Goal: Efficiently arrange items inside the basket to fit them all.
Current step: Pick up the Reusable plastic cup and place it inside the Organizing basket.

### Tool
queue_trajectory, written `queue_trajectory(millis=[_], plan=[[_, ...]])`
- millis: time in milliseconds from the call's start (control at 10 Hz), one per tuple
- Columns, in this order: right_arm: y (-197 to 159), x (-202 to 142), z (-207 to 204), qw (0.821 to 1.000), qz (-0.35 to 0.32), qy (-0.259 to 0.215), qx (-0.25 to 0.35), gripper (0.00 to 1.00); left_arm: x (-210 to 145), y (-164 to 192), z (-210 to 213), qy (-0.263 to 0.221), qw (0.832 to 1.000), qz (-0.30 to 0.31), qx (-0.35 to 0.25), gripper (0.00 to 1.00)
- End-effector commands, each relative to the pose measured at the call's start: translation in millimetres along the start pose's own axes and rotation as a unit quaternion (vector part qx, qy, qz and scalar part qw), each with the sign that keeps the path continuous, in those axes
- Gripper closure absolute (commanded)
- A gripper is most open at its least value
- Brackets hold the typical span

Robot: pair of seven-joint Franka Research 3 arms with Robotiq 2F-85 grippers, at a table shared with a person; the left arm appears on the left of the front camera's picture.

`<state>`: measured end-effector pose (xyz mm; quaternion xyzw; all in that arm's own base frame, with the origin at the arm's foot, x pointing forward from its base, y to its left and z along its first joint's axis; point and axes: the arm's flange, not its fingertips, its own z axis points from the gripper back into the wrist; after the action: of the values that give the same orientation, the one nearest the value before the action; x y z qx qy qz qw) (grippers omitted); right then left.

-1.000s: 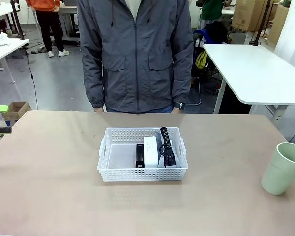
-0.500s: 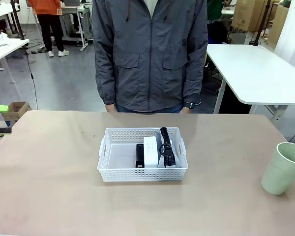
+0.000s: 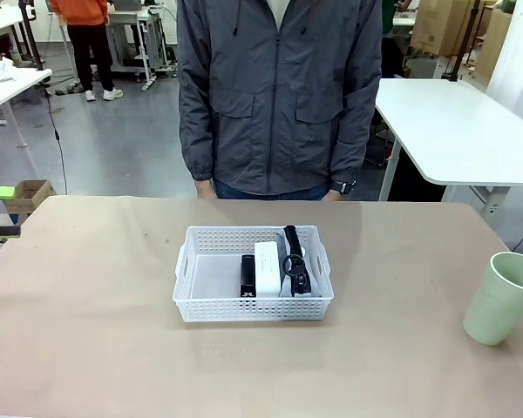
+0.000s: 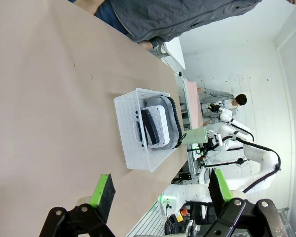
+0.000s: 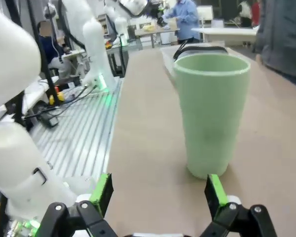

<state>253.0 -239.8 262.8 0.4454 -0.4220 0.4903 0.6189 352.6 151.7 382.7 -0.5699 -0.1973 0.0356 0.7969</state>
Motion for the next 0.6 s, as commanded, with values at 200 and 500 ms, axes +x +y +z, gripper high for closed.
queue_trajectory(millis=[200, 500], plan=[[4, -27, -30, 0.991, 0.101, 0.031, -0.079, 0.00, -3, -3, 0, 0.002, 1.000, 0.007, 0.004, 0.00], [-4, -37, -36, 0.991, 0.086, 0.060, -0.084, 0.00, -3, -3, 0, 0.002, 1.000, 0.007, 0.004, 0.00]])
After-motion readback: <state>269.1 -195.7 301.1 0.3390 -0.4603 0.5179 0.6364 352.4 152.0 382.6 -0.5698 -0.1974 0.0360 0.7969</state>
